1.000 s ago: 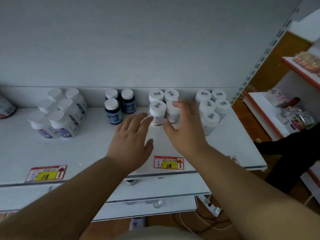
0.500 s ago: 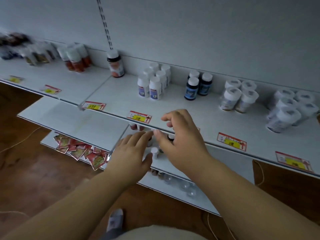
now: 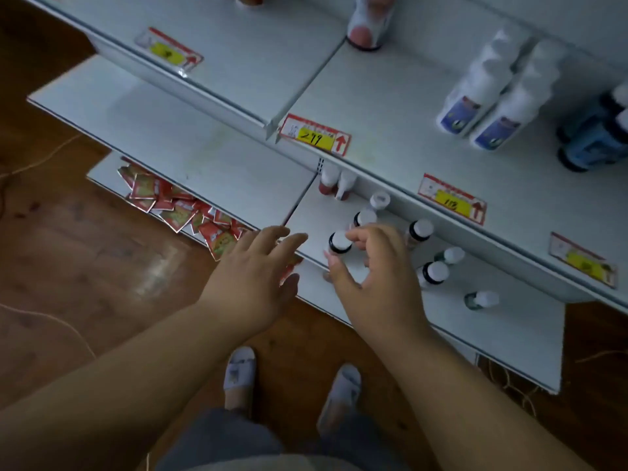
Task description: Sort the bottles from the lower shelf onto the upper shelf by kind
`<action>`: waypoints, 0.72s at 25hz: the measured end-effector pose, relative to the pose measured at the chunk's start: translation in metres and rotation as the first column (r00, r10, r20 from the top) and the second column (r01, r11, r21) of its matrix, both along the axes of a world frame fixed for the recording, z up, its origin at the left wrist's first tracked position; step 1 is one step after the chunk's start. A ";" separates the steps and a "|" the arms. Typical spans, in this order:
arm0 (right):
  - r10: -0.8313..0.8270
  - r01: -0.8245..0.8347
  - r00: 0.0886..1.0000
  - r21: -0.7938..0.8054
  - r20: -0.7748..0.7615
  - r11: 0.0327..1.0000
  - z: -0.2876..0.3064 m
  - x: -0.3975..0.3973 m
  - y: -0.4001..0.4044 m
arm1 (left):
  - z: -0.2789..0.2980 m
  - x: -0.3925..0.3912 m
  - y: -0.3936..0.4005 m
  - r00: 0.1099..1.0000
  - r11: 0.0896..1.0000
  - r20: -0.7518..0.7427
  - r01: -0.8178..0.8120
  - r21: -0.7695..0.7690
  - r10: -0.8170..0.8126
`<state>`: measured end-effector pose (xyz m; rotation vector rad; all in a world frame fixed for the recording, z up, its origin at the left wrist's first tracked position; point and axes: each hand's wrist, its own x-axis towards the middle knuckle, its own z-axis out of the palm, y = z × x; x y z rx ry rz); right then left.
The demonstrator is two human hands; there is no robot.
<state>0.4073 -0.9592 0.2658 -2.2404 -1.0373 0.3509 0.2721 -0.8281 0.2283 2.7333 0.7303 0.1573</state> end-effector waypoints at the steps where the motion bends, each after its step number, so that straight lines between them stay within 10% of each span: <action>1: -0.012 0.012 1.000 -0.013 0.022 1.000 -0.018 0.003 0.008 | -0.018 0.005 0.006 1.000 1.000 -0.007 -0.002 -0.024 0.002; 12: -0.418 0.411 0.882 -0.075 -0.217 0.908 -0.294 0.085 0.058 | -0.239 0.074 0.004 0.993 0.962 -0.033 -0.121 -0.243 0.116; 18: -0.438 0.459 0.801 -0.050 -0.408 0.887 -0.326 0.104 0.078 | -0.271 0.095 0.013 0.973 0.914 -0.010 -0.219 -0.341 0.229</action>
